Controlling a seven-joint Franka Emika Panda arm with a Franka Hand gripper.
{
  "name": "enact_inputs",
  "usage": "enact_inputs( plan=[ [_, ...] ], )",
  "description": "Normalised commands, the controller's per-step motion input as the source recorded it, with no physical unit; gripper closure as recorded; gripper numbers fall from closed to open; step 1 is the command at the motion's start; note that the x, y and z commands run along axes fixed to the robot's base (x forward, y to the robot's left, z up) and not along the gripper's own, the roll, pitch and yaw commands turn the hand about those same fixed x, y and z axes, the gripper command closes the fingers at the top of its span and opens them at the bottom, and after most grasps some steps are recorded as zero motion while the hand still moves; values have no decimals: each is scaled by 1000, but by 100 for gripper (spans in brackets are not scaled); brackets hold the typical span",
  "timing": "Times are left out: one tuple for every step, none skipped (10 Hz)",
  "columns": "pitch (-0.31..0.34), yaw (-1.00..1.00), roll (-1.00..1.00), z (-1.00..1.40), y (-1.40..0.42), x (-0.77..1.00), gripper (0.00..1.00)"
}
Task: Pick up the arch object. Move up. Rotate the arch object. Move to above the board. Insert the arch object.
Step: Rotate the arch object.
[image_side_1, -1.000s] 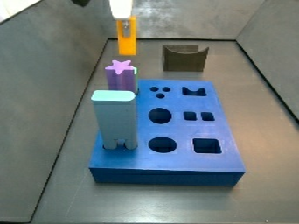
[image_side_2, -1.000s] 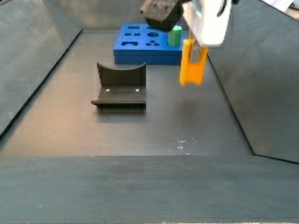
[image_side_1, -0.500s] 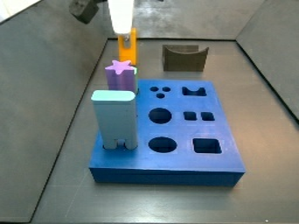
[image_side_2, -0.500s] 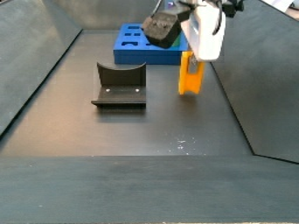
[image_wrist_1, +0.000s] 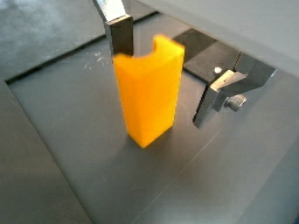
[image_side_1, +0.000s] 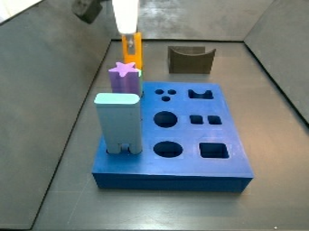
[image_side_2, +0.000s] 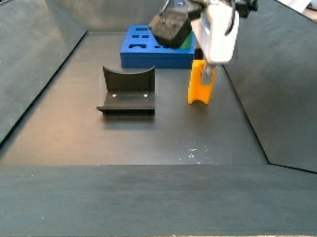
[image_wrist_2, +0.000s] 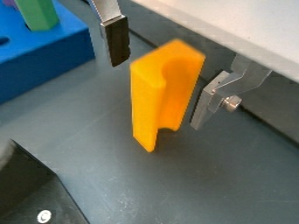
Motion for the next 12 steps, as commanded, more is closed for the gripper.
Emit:
enact_inputs(
  plan=[
    [30,-5,15,986,8,-30,0],
    [36,-8,24,865,9,-28,0],
    [39,-11,37,694,12,-20,0],
    [44,-13,47,559,11,-17,0],
    [50,-14,59,377,12,-15,0],
    [56,-12,69,198,11,-11,0],
    [0,1000,0,0,0,0,0],
    [-1,1000,1,-119,-8,21,0],
    [-3,1000,1,-102,-9,28,0],
    [-5,1000,1,-72,-4,35,0],
    [-6,1000,1,-62,-4,37,0],
    [-7,1000,1,-51,-4,40,0]
  ],
)
